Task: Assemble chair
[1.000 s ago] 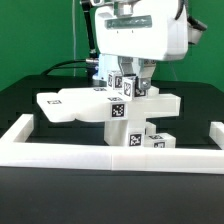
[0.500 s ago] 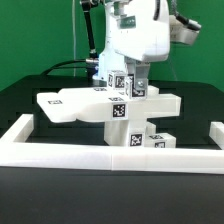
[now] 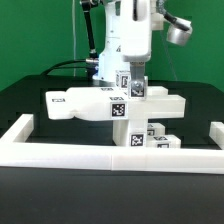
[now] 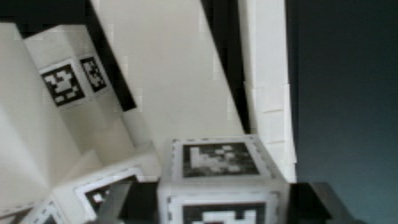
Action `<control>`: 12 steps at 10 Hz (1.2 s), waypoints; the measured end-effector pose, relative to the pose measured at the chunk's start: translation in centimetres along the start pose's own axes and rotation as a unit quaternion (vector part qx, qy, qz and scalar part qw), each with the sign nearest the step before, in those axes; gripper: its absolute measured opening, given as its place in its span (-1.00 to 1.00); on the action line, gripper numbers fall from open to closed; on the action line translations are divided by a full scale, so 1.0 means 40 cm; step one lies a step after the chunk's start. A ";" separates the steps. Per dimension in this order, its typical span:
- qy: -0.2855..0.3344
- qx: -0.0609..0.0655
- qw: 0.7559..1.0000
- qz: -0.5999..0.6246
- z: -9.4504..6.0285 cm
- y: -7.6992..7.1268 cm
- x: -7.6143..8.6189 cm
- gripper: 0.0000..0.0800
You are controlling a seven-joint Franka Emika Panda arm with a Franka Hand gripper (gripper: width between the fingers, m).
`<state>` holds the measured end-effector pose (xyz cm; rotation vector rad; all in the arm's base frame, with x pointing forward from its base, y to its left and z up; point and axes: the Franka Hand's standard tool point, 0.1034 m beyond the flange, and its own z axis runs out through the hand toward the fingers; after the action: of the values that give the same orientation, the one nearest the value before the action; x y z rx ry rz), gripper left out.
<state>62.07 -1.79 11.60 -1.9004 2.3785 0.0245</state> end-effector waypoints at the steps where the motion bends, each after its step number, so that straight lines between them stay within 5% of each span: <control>1: -0.001 0.000 1.000 0.020 0.000 0.000 -0.002 -0.28; 5: -0.003 0.001 0.999 0.051 0.001 0.001 -0.008 -0.25; 6: -0.003 0.000 0.999 0.038 0.002 0.001 -0.008 0.23; 7: -0.003 -0.002 1.000 0.011 0.003 0.003 -0.008 0.23; 8: -0.004 -0.004 1.000 -0.005 0.001 0.001 -0.008 0.54; 12: -0.005 -0.006 0.982 -0.186 -0.002 -0.005 -0.012 0.62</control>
Offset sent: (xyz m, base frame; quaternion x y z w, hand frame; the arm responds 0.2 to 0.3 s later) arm 0.0000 0.0000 0.0000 0.0000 0.0000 0.1296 0.9916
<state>62.36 -1.37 11.72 -2.3094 1.9807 0.0196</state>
